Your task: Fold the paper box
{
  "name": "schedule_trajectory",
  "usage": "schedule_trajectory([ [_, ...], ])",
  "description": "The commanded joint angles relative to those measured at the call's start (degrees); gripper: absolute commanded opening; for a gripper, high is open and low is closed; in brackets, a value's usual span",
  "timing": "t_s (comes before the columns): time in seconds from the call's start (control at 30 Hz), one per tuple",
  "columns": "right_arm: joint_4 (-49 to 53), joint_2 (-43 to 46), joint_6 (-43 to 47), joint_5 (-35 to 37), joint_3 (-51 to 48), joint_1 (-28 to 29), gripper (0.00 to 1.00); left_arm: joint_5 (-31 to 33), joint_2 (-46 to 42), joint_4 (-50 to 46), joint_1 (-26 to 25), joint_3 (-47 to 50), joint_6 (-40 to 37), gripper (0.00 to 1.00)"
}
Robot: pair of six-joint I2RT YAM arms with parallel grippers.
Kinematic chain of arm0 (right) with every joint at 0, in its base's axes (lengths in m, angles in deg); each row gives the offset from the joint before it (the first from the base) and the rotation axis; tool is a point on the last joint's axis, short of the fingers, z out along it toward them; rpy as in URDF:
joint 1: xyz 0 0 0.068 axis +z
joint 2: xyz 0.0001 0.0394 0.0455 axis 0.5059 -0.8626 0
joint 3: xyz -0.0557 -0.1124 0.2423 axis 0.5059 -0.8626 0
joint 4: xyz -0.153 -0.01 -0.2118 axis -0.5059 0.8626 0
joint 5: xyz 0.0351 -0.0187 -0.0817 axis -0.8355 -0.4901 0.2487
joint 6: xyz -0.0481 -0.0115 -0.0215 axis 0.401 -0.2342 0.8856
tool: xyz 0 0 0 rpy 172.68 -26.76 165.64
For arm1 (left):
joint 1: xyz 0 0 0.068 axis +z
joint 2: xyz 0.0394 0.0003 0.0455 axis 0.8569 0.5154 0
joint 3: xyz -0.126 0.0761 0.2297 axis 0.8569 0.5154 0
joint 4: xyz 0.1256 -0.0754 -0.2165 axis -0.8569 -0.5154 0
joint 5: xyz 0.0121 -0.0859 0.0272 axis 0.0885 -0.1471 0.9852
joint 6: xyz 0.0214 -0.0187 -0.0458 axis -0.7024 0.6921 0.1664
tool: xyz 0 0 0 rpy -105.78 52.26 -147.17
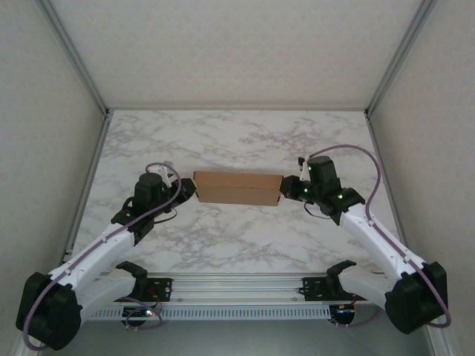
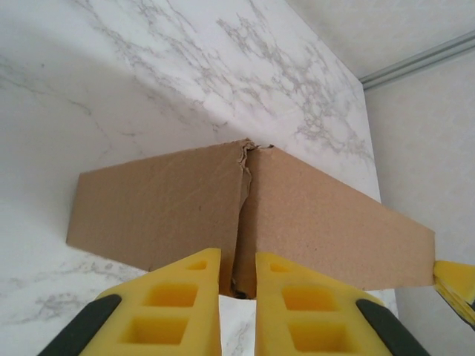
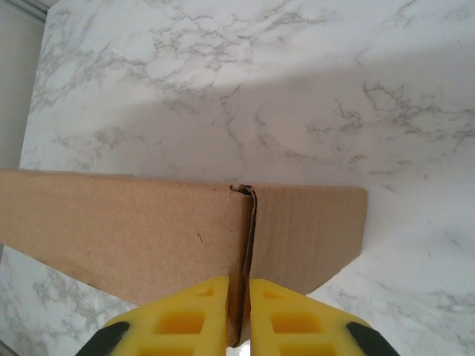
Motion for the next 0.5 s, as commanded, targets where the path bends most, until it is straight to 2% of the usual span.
schedule_trajectory([
  [0.0,4.86,2.43,-1.59,2.85,-4.75,3.07,0.11,2.55,-2.16,-9.5,-4.9,3.82,3.01,0.16],
  [0.3,8.22,9.84,-5.03,3.79,-9.79,4.81,0.15,2.65,-8.95,-12.25,-6.73,9.64,7.11,0.15],
  [0.47,5.83,10.45,-7.6,1.47,-13.21,4.85,0.21,0.29,-7.97,-7.51,-7.38,13.55,9.49,0.19],
])
